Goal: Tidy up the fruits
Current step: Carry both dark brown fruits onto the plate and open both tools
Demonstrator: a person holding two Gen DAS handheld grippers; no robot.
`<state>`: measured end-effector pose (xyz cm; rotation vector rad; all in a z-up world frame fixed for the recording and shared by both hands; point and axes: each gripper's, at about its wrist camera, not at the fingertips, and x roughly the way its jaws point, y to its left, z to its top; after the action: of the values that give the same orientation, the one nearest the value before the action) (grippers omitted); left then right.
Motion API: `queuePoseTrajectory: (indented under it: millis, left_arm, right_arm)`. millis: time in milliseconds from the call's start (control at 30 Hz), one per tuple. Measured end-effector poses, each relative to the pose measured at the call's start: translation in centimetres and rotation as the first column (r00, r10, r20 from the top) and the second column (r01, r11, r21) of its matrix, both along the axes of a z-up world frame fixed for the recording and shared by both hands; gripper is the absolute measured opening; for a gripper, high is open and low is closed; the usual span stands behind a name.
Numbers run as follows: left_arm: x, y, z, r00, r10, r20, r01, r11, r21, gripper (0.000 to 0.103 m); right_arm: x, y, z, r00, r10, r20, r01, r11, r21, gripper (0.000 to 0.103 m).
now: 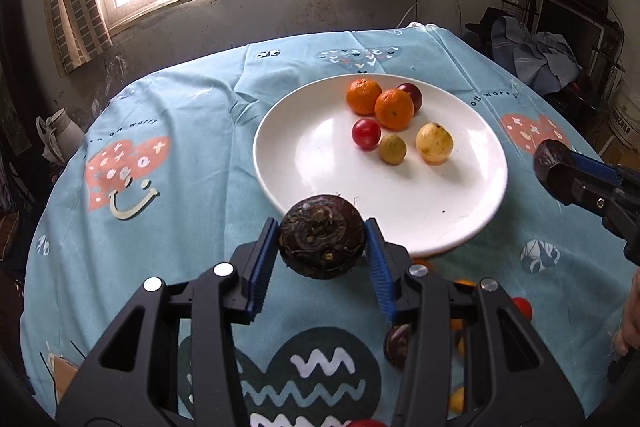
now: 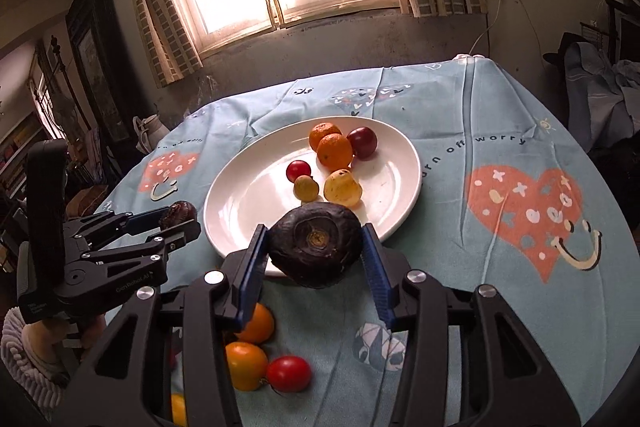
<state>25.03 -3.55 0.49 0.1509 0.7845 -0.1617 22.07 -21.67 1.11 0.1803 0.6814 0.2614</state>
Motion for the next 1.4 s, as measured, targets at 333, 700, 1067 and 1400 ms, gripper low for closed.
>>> queuePoseTrajectory:
  millis: [333,700,1067,1400]
  left_arm:
    - [4.1,-1.4,-1.8,0.999,-0.019,-0.039,0.017,0.999,-0.051,0.044]
    - [3.1,-0.6,-1.5,1.000,-0.017,-0.019,0.016,0.999,-0.043,0.045]
    - [4.5,-1.0,-3.4,0.998,-0.008,-0.064,0.005,0.999,-0.037,0.045]
    - [6.1,-0.8,-3.7,0.998,0.023,-0.057,-0.026,0.999,-0.044,0.064]
  right_arm:
    - [4.5,1.5,-2.8,0.998,0.015,-0.057,-0.015,1.000,0.013,0.047]
    - [3.9,1.1,-2.6,0.999,0.014,-0.042,-0.014,1.000,0.007,0.047]
    - [5.3,2.2,-4.5,0.996,0.012,-0.092,-0.014,1.000,-0.025,0.047]
    - [6.2,3.2,-5.2,0.996,0.014,-0.091,-0.020,0.997,-0.075,0.055]
